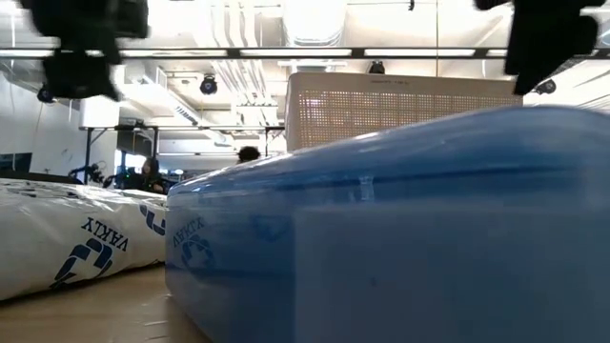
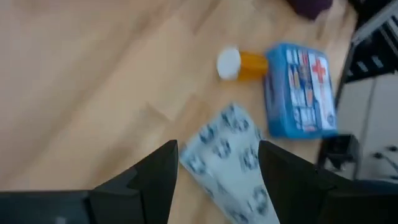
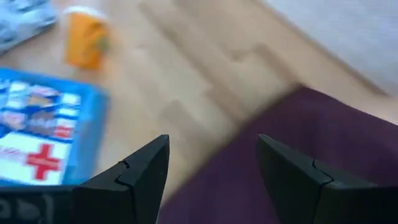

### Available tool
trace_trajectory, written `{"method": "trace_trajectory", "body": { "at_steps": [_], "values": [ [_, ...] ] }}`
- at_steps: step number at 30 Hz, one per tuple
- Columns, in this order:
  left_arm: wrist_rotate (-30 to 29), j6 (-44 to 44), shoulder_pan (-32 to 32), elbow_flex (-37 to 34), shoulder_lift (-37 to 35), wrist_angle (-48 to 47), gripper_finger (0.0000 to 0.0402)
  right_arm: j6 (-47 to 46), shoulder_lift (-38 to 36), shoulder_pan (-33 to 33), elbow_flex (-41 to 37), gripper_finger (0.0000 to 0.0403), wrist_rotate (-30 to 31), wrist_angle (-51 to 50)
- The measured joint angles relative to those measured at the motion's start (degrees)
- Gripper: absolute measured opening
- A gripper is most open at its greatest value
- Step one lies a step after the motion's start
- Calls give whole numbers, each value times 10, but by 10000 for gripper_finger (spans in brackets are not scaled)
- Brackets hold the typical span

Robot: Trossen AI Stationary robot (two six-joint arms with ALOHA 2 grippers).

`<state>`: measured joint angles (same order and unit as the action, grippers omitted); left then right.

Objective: Pick & place medical supplies in basket/bin
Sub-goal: Put the orange pill bottle into the white bin

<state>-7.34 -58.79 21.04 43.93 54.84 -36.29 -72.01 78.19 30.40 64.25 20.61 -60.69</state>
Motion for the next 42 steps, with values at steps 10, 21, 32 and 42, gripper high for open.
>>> {"method": "trace_trajectory", "body": {
  "at_steps": [10, 21, 32, 42],
  "values": [
    [-32, -150, 156, 13, 39, -19, 205, 109, 90, -87, -7, 226, -131, 167],
    [-57, -183, 247, 20, 63, -21, 205, 157, 267, -121, 117, 226, -182, 231],
    [-74, -183, 282, 16, 57, -64, 205, 159, 428, -125, 328, 242, -178, 137],
    [-79, -223, 369, -17, 47, -68, 205, 115, 514, -139, 414, 312, -193, 67]
  ]
}}
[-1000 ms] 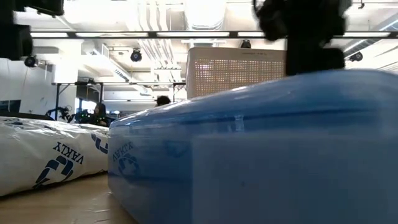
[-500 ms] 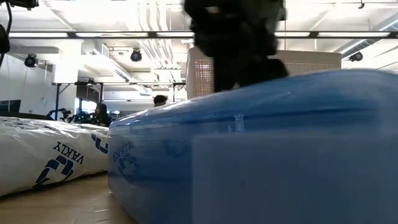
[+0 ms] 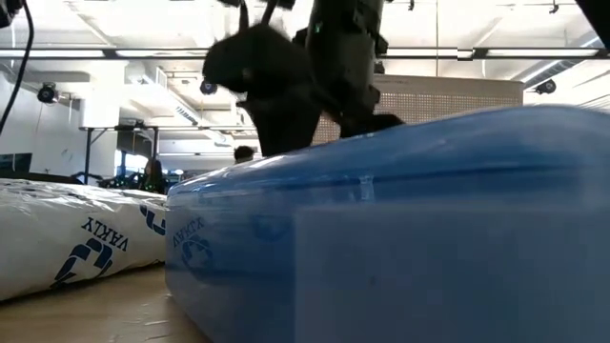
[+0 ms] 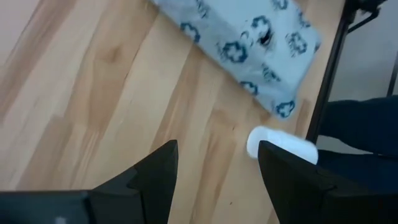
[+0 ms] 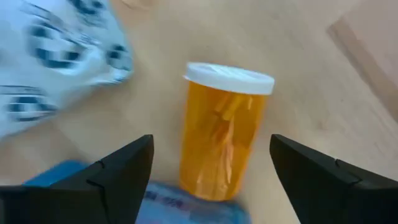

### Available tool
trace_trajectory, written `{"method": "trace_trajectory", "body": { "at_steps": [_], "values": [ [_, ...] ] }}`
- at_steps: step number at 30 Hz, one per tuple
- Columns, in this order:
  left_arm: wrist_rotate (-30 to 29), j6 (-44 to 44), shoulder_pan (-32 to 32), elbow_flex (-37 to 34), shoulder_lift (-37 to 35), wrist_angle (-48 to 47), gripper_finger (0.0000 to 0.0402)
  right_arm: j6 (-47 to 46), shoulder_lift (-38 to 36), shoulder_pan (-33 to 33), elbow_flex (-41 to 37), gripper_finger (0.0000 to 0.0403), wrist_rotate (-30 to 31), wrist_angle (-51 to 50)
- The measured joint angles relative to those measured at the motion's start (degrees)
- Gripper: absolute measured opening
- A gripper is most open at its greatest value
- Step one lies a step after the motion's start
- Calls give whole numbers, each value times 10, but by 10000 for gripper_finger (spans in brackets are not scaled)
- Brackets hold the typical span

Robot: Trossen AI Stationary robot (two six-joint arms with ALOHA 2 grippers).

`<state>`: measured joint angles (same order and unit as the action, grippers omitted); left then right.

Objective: Pick & place medical supplies in basket/bin
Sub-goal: Put the orange pill bottle into the white bin

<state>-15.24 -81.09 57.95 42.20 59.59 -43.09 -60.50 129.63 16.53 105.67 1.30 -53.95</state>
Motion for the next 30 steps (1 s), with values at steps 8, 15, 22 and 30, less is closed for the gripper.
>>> {"method": "trace_trajectory", "body": {
  "at_steps": [8, 15, 22, 30],
  "values": [
    [-19, -52, 20, -9, -1, 0, 205, 33, 28, -1, 23, 287, -3, -12],
    [-50, -84, 20, -9, -1, 2, 205, 87, 22, -10, 15, 173, 4, -12],
    [-51, -111, 20, -9, -1, 2, 205, 149, -47, -18, 17, 122, 57, -11],
    [-67, -116, 20, -9, -1, 7, 205, 202, -248, -69, 19, 149, 191, -27]
  ]
}}
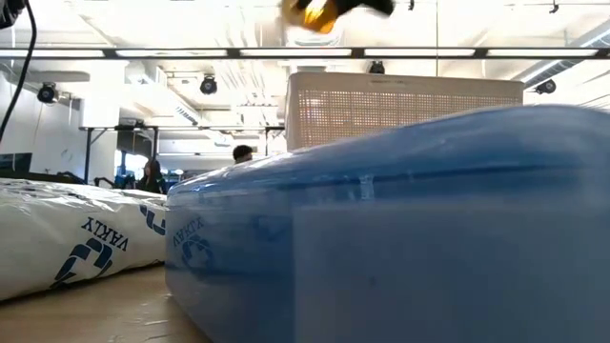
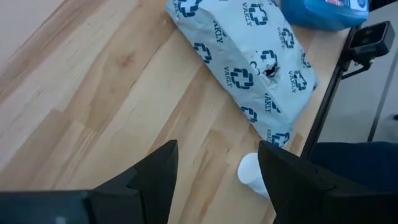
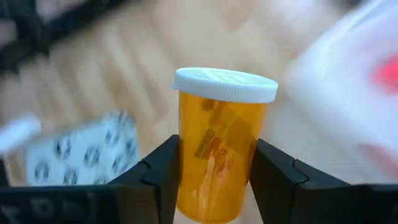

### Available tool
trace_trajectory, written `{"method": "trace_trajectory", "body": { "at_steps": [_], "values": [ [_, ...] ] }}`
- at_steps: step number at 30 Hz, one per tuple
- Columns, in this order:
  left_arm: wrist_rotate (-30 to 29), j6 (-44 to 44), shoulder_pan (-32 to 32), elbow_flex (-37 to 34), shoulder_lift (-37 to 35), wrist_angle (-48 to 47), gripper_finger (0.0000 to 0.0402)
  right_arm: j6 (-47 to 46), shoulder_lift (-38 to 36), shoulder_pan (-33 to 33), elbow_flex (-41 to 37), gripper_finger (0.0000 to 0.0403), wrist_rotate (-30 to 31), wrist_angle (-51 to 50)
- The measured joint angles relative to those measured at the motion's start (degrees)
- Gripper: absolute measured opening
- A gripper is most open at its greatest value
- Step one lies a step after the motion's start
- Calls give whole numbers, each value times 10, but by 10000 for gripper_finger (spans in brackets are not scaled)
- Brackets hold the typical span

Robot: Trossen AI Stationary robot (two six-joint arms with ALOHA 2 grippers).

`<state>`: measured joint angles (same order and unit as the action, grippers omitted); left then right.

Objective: Pick & place medical supplies in basket/bin
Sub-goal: Put the orange pill bottle into the white bin, then put the white pill bottle into the white bin

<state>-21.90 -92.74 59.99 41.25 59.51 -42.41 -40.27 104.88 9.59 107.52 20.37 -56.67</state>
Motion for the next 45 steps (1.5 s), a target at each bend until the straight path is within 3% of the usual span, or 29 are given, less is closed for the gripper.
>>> {"method": "trace_trajectory", "body": {
  "at_steps": [3, 5, 10, 15, 21, 26, 35, 39, 45],
  "values": [
    [-7, -11, 0, 0, 1, 7, 205, 0, -68, -46, 1, 149, 73, -47],
    [-8, -12, 0, 0, 4, 25, 205, 3, -96, -98, -6, 150, 87, -69],
    [-7, -12, 0, 7, 17, 40, 205, 73, -114, -231, -45, 169, 31, -92],
    [-7, -49, 0, 28, 41, 41, 205, 100, -95, -300, -77, 231, -21, -112],
    [28, -91, 1, 65, 86, 33, 205, 147, -102, -278, -76, 311, 54, -81],
    [58, -138, 1, 122, 129, -47, 205, 164, -106, -276, -76, 352, 39, -70],
    [101, -315, 44, 265, 228, -119, 205, 127, -156, -219, -75, 357, 65, -105],
    [170, -325, 45, 315, 302, -148, 205, 105, -160, -197, -75, 357, 69, -134],
    [175, -360, 19, 339, 377, -164, 219, 104, -158, -180, -76, 357, 69, -138]
  ]
}}
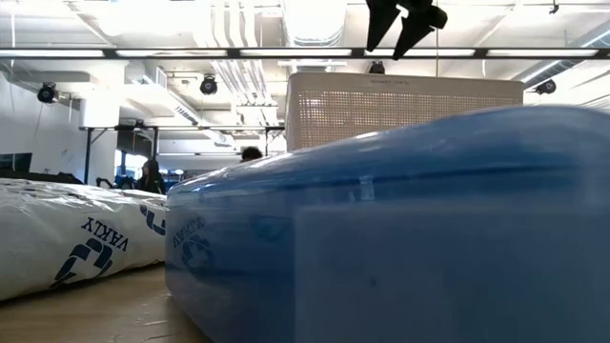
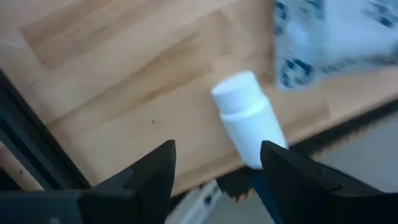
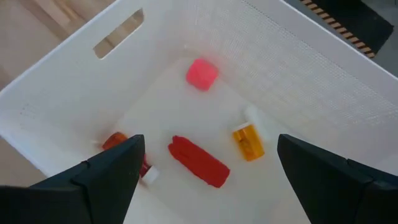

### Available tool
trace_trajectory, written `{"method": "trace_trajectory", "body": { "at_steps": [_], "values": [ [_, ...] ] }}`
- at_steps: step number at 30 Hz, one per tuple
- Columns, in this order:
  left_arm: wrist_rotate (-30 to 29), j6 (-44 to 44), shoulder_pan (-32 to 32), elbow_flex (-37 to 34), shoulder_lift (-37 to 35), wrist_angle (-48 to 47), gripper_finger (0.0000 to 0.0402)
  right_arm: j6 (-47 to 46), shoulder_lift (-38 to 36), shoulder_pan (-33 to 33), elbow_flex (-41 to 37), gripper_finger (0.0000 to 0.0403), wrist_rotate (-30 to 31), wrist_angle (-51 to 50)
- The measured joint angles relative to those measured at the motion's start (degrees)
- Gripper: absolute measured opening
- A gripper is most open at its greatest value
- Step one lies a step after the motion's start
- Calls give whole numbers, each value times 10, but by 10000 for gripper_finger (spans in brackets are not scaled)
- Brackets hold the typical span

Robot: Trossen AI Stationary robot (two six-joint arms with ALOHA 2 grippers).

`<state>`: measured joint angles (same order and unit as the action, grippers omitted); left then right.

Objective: Pick & place medical supplies in basket/bin
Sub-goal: Put the white pill bottle into the white bin

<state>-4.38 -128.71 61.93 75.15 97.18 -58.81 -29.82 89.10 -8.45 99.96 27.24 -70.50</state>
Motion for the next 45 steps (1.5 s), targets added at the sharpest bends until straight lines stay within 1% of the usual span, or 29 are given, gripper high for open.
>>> {"method": "trace_trajectory", "body": {
  "at_steps": [4, 7, 10, 16, 18, 22, 24, 28, 32, 35, 37, 39, 41, 43, 44, 45],
  "values": [
    [4, -9, -17, -5, 19, 12, 241, 0, -1, 4, 0, 357, -1, -2],
    [-1, -11, -25, -18, 22, 71, 254, 0, -2, 6, 0, 357, -1, -18],
    [0, -11, -28, -40, 22, 118, 259, 0, -2, 7, 0, 357, 0, -34],
    [13, -15, -30, -64, 22, 131, 260, 0, -2, 14, 0, 357, 14, -43],
    [13, -15, -34, -76, 22, 164, 260, 0, -3, 13, 0, 357, 15, -43],
    [11, -10, -36, -119, 22, 267, 260, 0, -4, 13, 0, 357, 15, -43],
    [23, -10, -36, -137, 22, 282, 260, 0, -4, 13, 0, 357, 15, -43],
    [39, -10, -36, -159, 21, 283, 245, 0, -4, 13, 0, 356, 15, -43],
    [44, -10, -36, -173, 18, 281, 202, -2, -4, 13, 0, 356, 15, -43],
    [37, -5, -39, -177, 12, 243, 166, -2, -4, 13, 0, 356, 18, -43],
    [18, -4, -42, -176, 3, 196, 155, -3, -4, 13, 0, 356, 25, -42],
    [1, -3, -48, -171, -12, 119, 154, -2, -6, 15, 0, 356, 40, -41],
    [-11, -3, -57, -159, -38, 25, 154, -5, -15, 29, 0, 356, 58, -41],
    [-47, -2, -66, -138, -78, -61, 153, -21, -34, 47, 4, 356, 74, -42],
    [-77, 4, -73, -128, -98, -101, 152, -32, -46, 54, 5, 356, 74, -43],
    [-124, 16, -82, -123, -118, -128, 151, -45, -58, 61, 5, 356, 73, -45]
  ]
}}
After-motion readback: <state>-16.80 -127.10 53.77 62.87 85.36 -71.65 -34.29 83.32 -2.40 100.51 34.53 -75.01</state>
